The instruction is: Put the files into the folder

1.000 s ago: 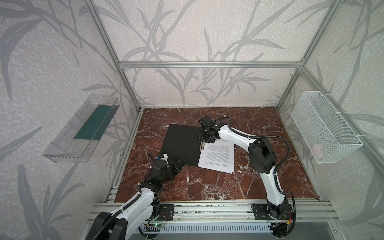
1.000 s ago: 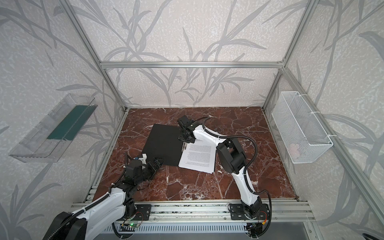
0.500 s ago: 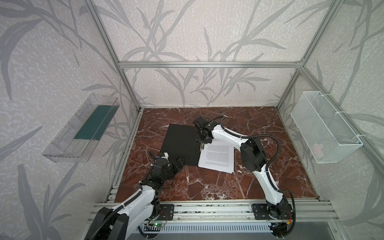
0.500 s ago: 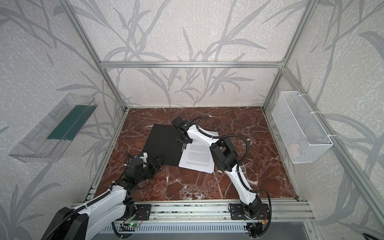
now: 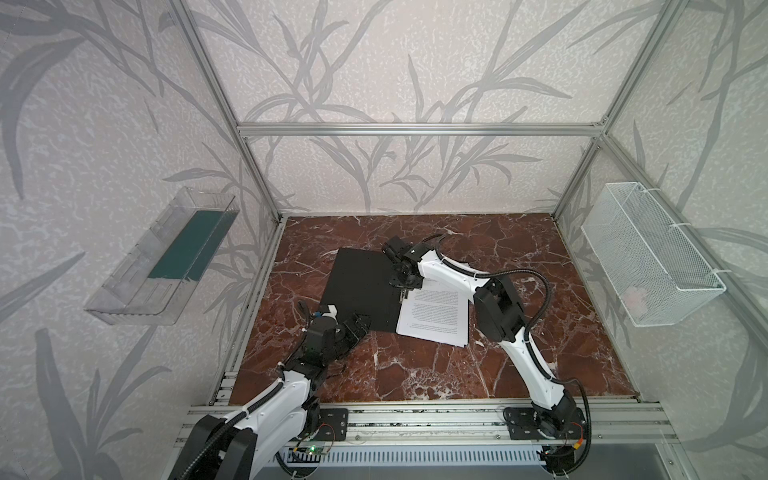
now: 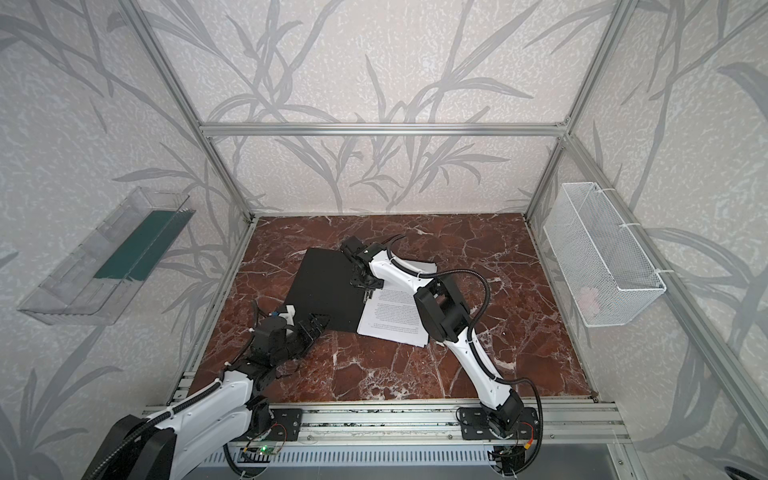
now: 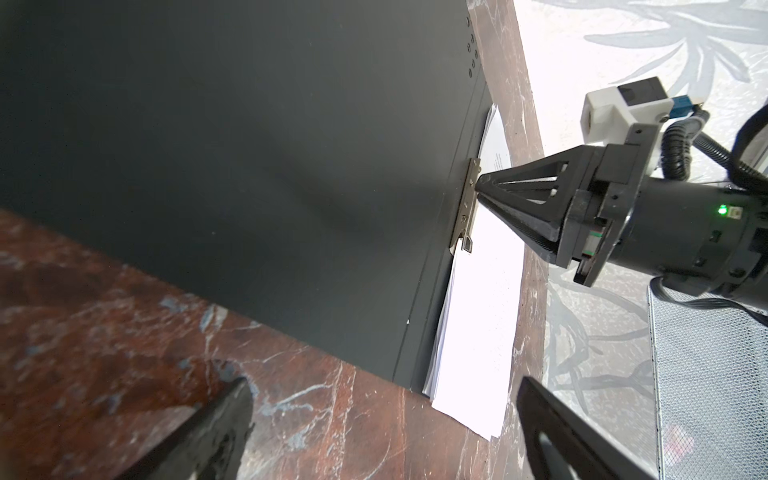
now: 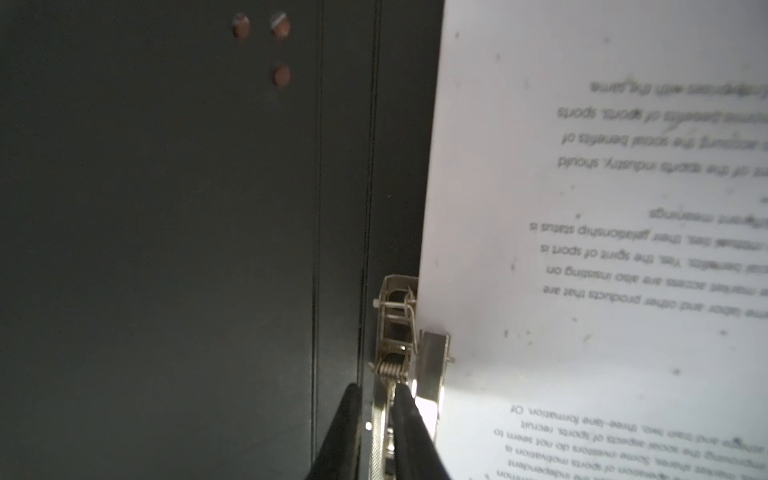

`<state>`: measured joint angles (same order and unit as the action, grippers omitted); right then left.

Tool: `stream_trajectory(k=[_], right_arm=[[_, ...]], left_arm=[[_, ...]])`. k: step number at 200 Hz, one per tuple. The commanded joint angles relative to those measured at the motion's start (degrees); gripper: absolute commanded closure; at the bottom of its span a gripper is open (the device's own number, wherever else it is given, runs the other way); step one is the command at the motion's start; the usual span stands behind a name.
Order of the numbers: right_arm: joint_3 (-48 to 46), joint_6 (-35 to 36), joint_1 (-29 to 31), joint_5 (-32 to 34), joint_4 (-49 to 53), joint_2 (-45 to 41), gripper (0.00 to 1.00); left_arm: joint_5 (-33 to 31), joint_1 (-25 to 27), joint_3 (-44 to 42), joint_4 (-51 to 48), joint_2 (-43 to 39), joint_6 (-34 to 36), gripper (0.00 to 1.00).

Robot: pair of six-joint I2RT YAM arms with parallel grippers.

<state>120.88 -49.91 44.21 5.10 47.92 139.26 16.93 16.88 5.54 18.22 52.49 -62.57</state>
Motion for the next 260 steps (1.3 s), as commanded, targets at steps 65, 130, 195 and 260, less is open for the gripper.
stream_trajectory(k=[65,130,195,260], right_arm=[[5.29,-0.01,1.13,3.15,5.4,4.61,0.88],[11.09,0.71,2.01,4.22,10.29,9.25,0.91],[11.14,0.03,1.42,3.78,10.21,7.19,0.96],[10.07,-1.92,-0.43,-0.06,8.09,1.71,1.0]], left_arm=[[-1.94,0.25,0.16,-3.01,-0.11,0.86,0.01],[-0.78,0.27,0.51,-1.78,2.57,1.17,0.01],[1.95,0.27,1.14,-0.39,4.4,1.16,0.01],[-0.51,5.33,0.29,3.36,4.72,-2.5,0.01]])
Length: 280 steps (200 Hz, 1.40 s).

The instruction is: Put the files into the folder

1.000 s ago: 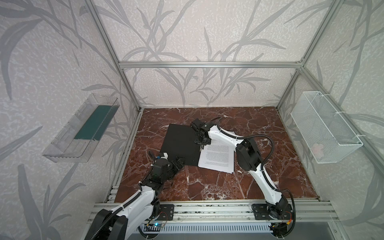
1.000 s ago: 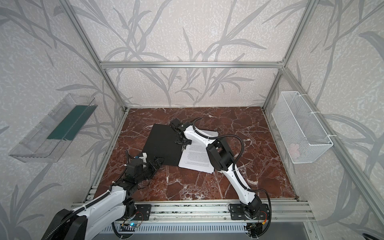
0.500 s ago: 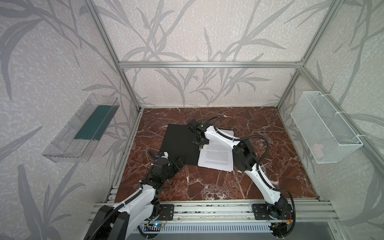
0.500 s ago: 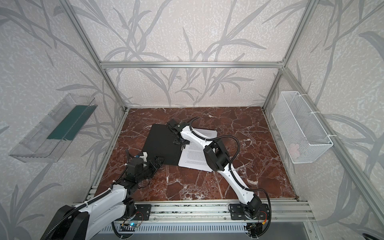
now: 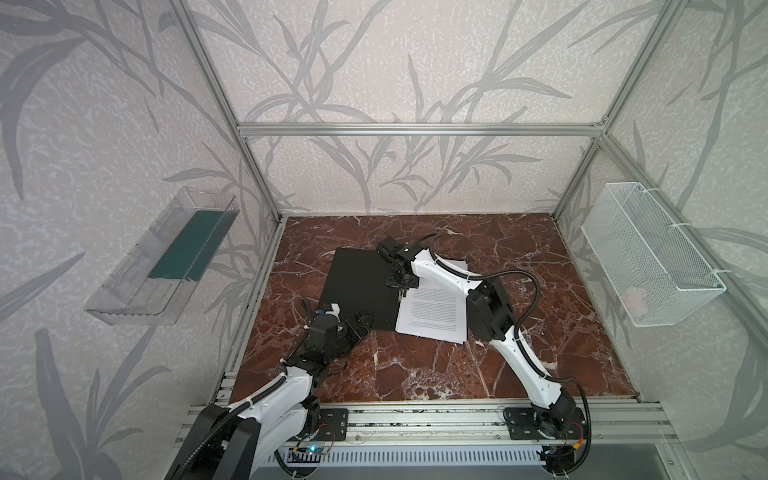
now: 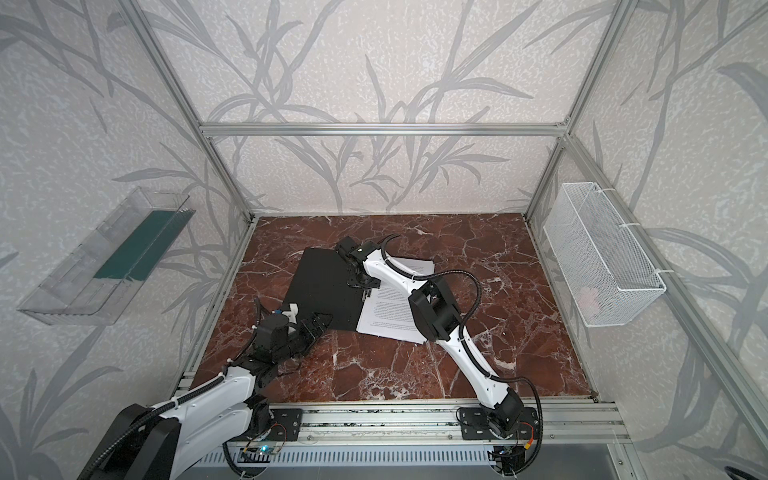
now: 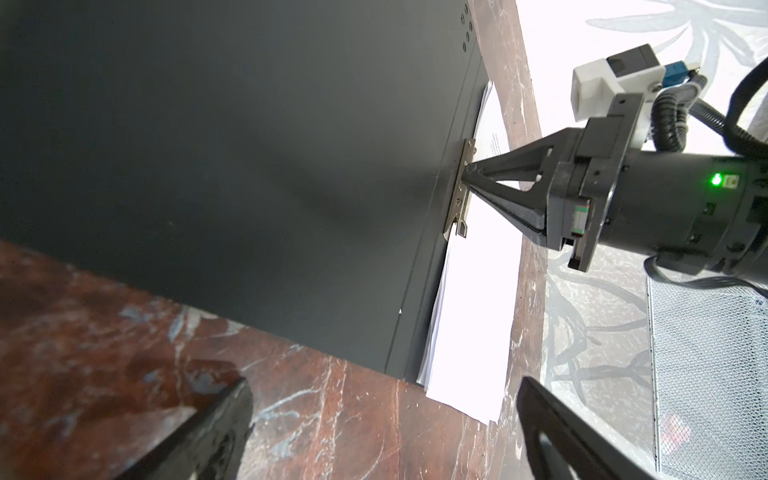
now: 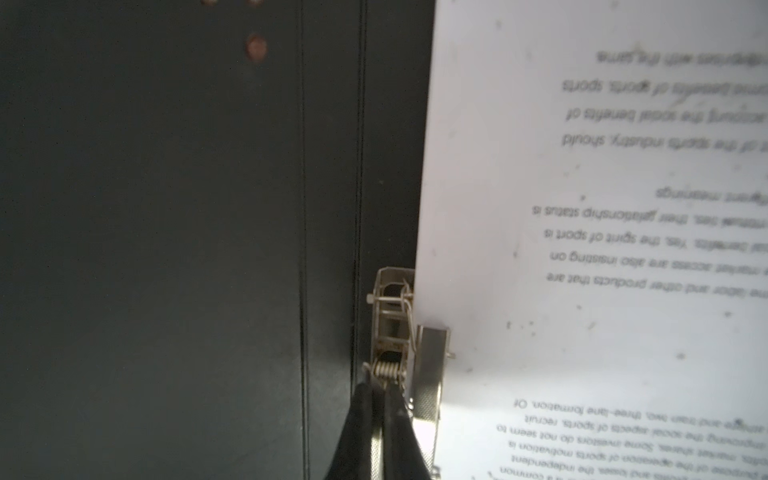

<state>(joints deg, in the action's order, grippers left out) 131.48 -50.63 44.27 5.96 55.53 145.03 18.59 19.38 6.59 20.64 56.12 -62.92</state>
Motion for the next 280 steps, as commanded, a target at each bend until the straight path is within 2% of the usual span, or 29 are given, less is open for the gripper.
stream_trajectory(k=[1,92,138,158,187,201,232,258,280], right_arm=[[-0.48,-1.21,-0.5,-0.93,0.47,-4.15,1.0],[-5.94,-1.92,-2.23,-3.93,-1.44,-11.38,1.0],[-12.84,-0.65,-2.96,-6.34,-5.94,-14.47,1.0],[-16.33,0.5,-3.39,-7.34,-7.9,-15.76,1.0],[-21.38,3.2,-4.09,-7.45,-10.9,-17.75,1.0],[-23.42,4.44,-4.34,-8.26,-12.54,-18.03,1.0],[-25.32,5.64,-4.46,-9.37,-14.81,-17.42,1.0],[-26.25,4.97,-4.46,-11.19,-17.13,-16.59,1.0],[-26.42,4.57,-4.19,-12.4,-18.65,-15.63,1.0]], left_arm=[[-2.25,2.94,-0.73,1.04,1.23,-2.22,0.01],[-7.61,5.67,-0.96,13.33,11.63,-7.45,0.01],[-11.97,5.62,-2.46,26.89,17.71,-6.73,0.01],[-14.13,5.58,-2.37,28.71,17.34,-4.6,0.01],[-19.0,5.46,-3.25,28.29,11.97,-0.81,0.01],[-19.04,5.48,-2.35,23.89,6.69,2.09,0.01],[-15.81,5.7,3.65,3.5,-9.28,10.4,0.01],[-14.37,5.85,4.86,-3.91,-19.85,13.5,0.01],[-10.62,5.94,6.48,-7.42,-23.33,14.78,0.01]])
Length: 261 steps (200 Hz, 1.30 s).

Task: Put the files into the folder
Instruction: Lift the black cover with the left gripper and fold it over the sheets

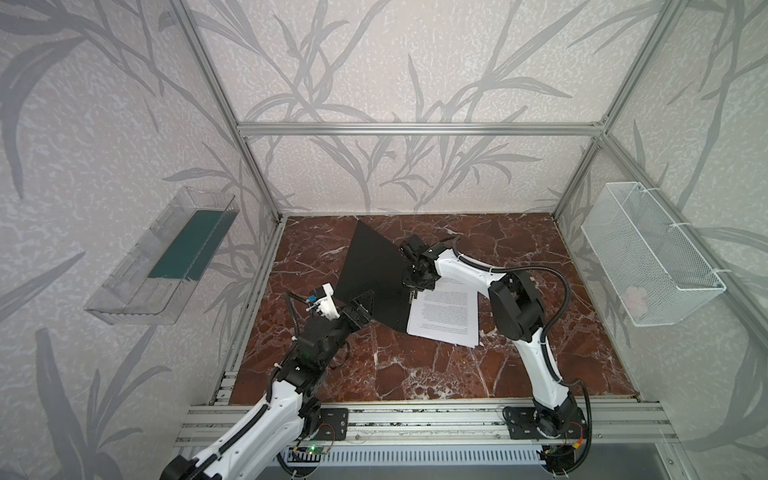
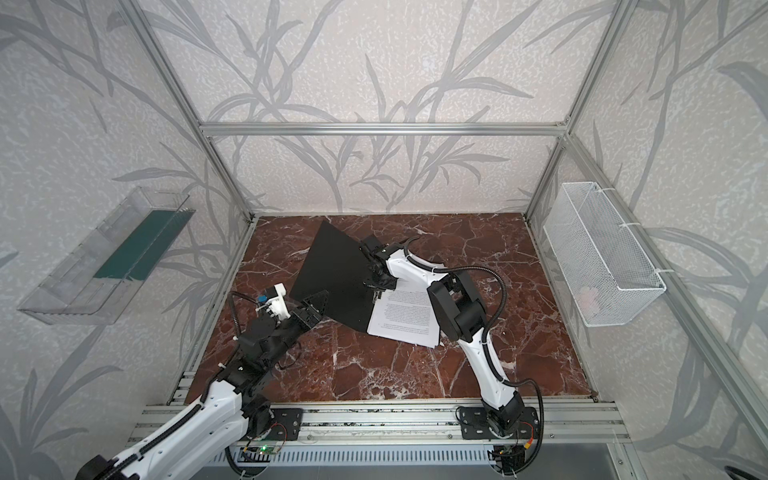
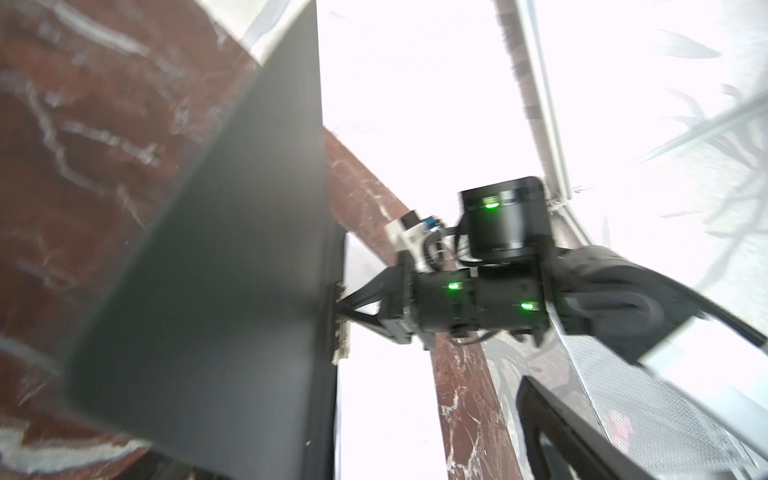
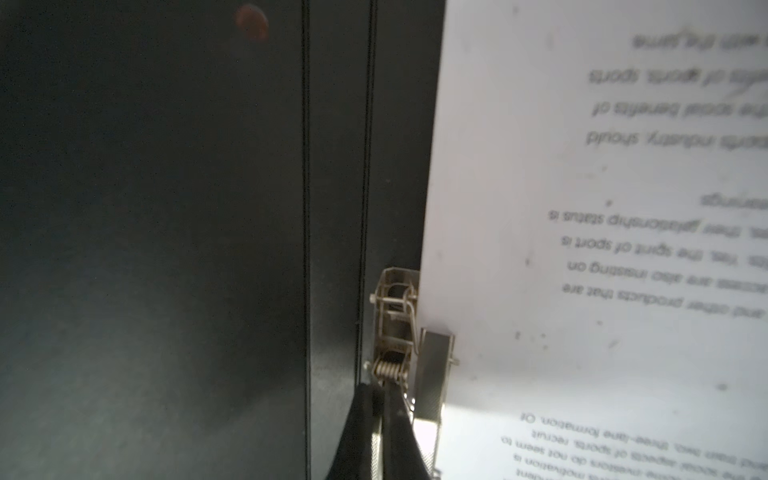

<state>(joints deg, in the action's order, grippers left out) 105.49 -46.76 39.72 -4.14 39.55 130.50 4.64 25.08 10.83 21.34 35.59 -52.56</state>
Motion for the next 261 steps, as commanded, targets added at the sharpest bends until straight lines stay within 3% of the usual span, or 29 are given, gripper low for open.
stream_trajectory(k=[1,35,98,124,151,213,261], right_arm=[[-0.49,0.66,0.35,-2.37,-2.74,-1.07,1.0],[-1.25,0.44,1.03,-4.14,-5.4,-0.69,1.0],[0.63,0.67,1.94,-6.22,-7.56,0.38,0.75],[0.73,1.99,1.35,-6.7,-7.99,-1.57,0.48],[0.72,3.73,-0.27,-9.0,-8.06,-3.76,0.0],[-6.37,6.07,-6.53,-5.88,-6.26,-15.38,0.01],[-21.96,7.75,-16.84,-11.17,-13.38,-30.82,0.01]], left_arm=[[3.52,0.23,2.3,-8.14,-2.9,4.45,0.01],[9.09,0.81,4.36,-8.65,-3.16,4.84,0.01],[11.85,5.24,11.4,-14.27,-3.15,6.34,0.01],[12.02,7.54,13.26,-13.42,-0.23,7.08,0.01],[11.84,10.16,15.59,-12.39,3.21,8.3,0.01],[10.32,15.36,22.18,-11.43,13.54,11.71,0.01],[11.56,17.86,30.47,-8.5,28.15,13.47,0.01]])
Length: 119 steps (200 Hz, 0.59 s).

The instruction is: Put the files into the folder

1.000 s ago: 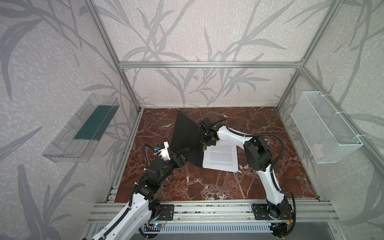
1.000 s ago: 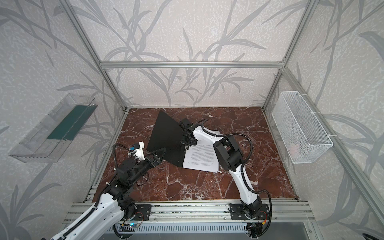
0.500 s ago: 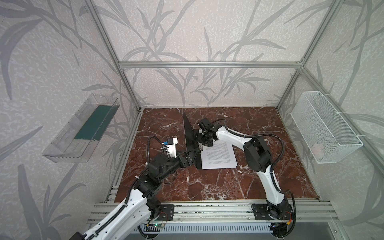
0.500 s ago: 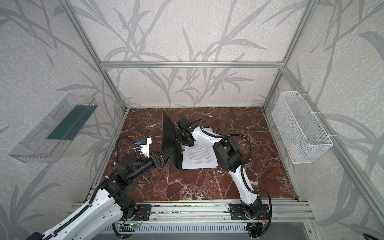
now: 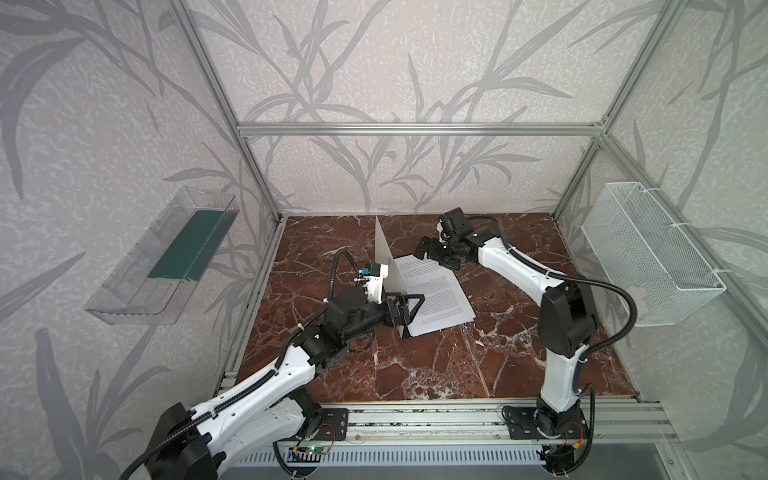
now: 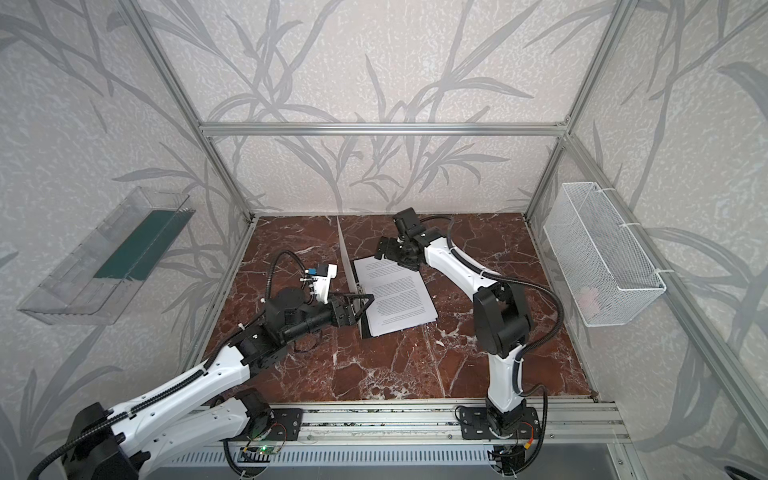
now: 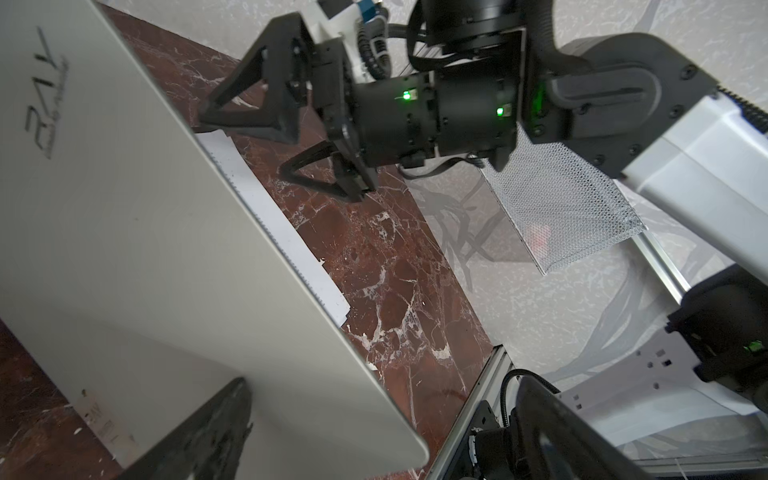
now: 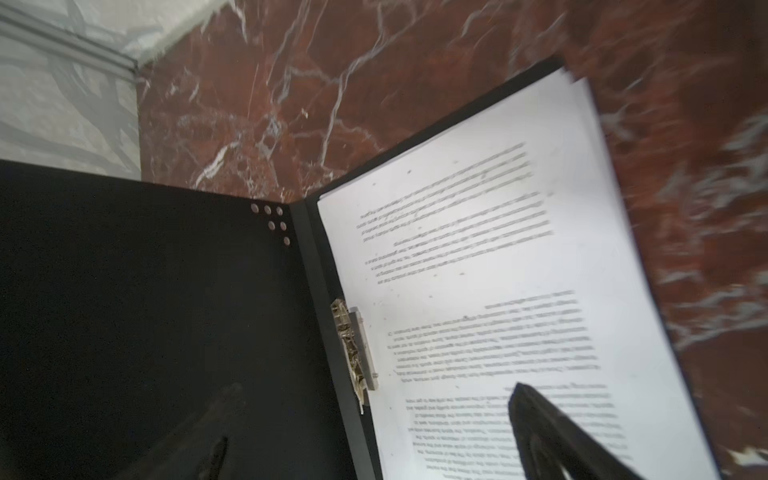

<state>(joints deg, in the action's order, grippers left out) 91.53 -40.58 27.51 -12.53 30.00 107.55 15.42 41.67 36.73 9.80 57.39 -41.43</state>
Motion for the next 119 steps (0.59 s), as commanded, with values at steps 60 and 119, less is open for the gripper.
stream_trajectory(k=[60,119], right_arm=[[-34.68,0.41,-15.04,-6.29,-16.6,-36.65,0.01],[-35.95,10.34,-18.41,2.21,-5.0,-48.24,0.01]], left_arm=[[4.73,4.38,20.3,10.28,36.81,2.26,0.01],[6.25,4.95,28.89,6.68,42.59,4.43,0.01]])
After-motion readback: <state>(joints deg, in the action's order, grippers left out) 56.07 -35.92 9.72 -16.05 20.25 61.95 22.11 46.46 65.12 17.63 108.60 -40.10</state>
